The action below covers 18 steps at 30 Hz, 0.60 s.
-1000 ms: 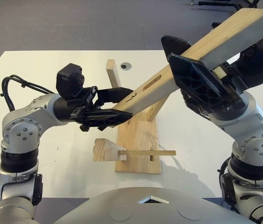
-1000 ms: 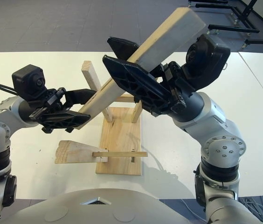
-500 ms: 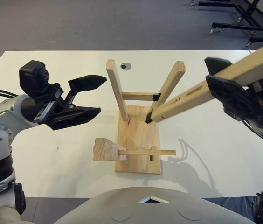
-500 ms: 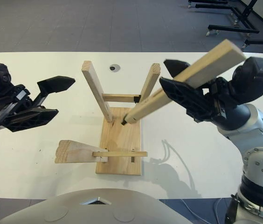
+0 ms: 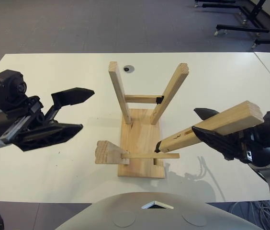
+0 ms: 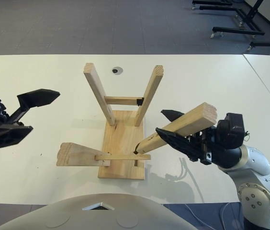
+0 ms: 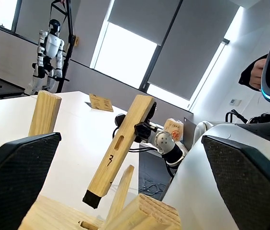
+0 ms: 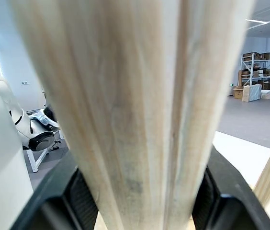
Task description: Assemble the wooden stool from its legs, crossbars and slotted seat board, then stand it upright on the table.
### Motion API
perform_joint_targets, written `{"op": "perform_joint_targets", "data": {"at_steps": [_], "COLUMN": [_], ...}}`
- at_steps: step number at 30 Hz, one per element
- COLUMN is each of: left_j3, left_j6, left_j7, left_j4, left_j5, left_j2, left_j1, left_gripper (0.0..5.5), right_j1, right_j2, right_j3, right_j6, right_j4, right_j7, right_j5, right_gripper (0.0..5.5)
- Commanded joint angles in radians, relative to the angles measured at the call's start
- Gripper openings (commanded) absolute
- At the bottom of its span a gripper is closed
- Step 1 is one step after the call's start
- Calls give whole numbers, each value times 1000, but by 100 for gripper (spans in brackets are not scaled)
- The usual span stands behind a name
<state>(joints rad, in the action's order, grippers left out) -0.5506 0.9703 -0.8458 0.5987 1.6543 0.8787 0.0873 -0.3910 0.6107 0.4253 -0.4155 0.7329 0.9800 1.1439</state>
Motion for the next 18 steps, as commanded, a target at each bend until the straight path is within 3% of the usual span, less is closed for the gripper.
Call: {"op": "perform_joint_targets", "data": {"at_steps": [1, 6, 18], "left_j3": [-45, 37, 130], "left_j6": [-51, -139, -179], "left_j7": [102, 248, 190], "left_j4": [145, 292, 311], "left_j5": [17, 4, -197], "left_j2": [-43, -84, 2], "left_j1": [136, 203, 237], "left_gripper": [540, 540, 540], "right_j1": [56, 168, 196], "right_j2": [80, 142, 81], "right_j3": [52, 48, 22], "right_j6": [-41, -82, -76], "right_j4": [-54, -148, -148], "right_j7": [22, 57, 35], "right_j5": [71, 97, 79], "right_gripper": [213, 213, 213]}}
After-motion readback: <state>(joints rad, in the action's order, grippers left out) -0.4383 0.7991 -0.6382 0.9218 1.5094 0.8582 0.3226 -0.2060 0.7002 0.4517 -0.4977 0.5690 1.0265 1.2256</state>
